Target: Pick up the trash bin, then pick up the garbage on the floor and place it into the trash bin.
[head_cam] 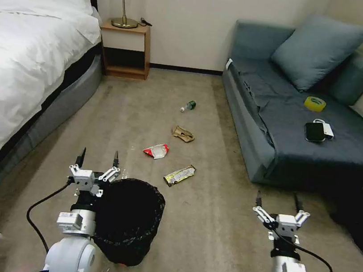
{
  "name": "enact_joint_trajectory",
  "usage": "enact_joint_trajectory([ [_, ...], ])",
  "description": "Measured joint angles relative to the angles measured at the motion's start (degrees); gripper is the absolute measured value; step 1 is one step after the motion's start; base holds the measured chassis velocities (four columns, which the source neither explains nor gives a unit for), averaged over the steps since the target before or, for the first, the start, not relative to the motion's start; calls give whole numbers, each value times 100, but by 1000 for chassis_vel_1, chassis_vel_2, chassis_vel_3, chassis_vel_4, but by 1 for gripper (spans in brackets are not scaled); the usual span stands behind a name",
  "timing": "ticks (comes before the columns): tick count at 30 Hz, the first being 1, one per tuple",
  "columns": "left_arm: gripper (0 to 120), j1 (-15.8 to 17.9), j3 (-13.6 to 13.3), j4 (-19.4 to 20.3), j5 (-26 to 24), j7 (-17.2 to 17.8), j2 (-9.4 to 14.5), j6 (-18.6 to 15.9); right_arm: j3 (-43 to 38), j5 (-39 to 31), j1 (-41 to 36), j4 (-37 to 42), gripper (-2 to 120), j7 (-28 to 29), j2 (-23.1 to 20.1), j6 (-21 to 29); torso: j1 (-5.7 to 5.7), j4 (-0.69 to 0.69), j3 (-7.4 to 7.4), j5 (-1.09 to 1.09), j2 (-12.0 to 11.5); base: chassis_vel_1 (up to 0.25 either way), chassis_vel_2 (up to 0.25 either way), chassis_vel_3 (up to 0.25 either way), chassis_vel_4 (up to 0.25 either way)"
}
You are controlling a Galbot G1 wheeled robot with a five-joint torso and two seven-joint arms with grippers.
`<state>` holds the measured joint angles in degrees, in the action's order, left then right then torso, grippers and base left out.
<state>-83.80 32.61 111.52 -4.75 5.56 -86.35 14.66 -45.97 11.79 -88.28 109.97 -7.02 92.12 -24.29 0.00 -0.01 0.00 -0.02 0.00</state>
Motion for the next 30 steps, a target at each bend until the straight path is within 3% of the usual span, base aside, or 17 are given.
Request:
enact_joint_trajectory([
  [3,100,-61,71,-5,65,122,0,-256,71,4,48,-80,100,-166,2,-73,0,3,0,3,0,0,0,0,0],
  [6,100,-144,132,37,-7,286,37,-802,132,-35,76,-94,100,-253,1,-53,0,2,0,0,0,0,0,0,0],
  [8,100,-160,131,96,-48,324,58,-961,142,-40,87,-101,100,-265,1,-42,0,2,0,0,0,0,0,0,0],
  [11,100,-216,56,506,-427,516,198,-1890,154,-94,127,-125,100,-274,1,20,0,2,0,1,0,0,0,0,0],
  [12,100,-216,56,506,-427,516,198,-1890,154,-94,127,-125,100,-274,1,20,0,2,0,1,0,0,0,0,0],
  [16,100,-165,31,916,-812,744,437,-2903,153,-150,173,-157,100,-274,1,69,0,1,0,2,0,0,0,0,0],
  [18,100,-154,48,940,-842,783,484,-3077,153,-154,182,-163,100,-272,1,74,0,1,0,2,0,0,0,0,0],
  [19,100,-147,94,962,-855,821,567,-3395,155,-158,193,-175,100,-265,1,78,0,1,0,2,0,0,0,0,0],
  [20,100,-147,103,965,-857,829,583,-3458,156,-158,195,-177,100,-263,1,79,0,2,0,2,0,0,0,0,0],
  [21,100,-145,146,978,-872,855,663,-3847,165,-159,200,-186,100,-258,1,82,0,2,0,1,0,0,0,0,0],
  [22,100,-145,146,978,-872,855,663,-3847,165,-159,200,-186,100,-258,1,82,0,2,0,1,0,0,0,0,0],
  [26,100,-140,191,1000,-897,695,856,-4783,170,-151,211,-231,100,-243,1,78,0,2,0,1,0,0,0,0,0],
  [27,100,-140,191,1000,-897,695,856,-4783,170,-151,211,-231,100,-243,1,78,0,2,0,1,0,0,0,0,0],
  [30,100,-94,170,975,-1023,630,1047,-5198,170,-139,214,-255,100,-239,2,61,0,2,0,1,0,0,0,0,0],
])
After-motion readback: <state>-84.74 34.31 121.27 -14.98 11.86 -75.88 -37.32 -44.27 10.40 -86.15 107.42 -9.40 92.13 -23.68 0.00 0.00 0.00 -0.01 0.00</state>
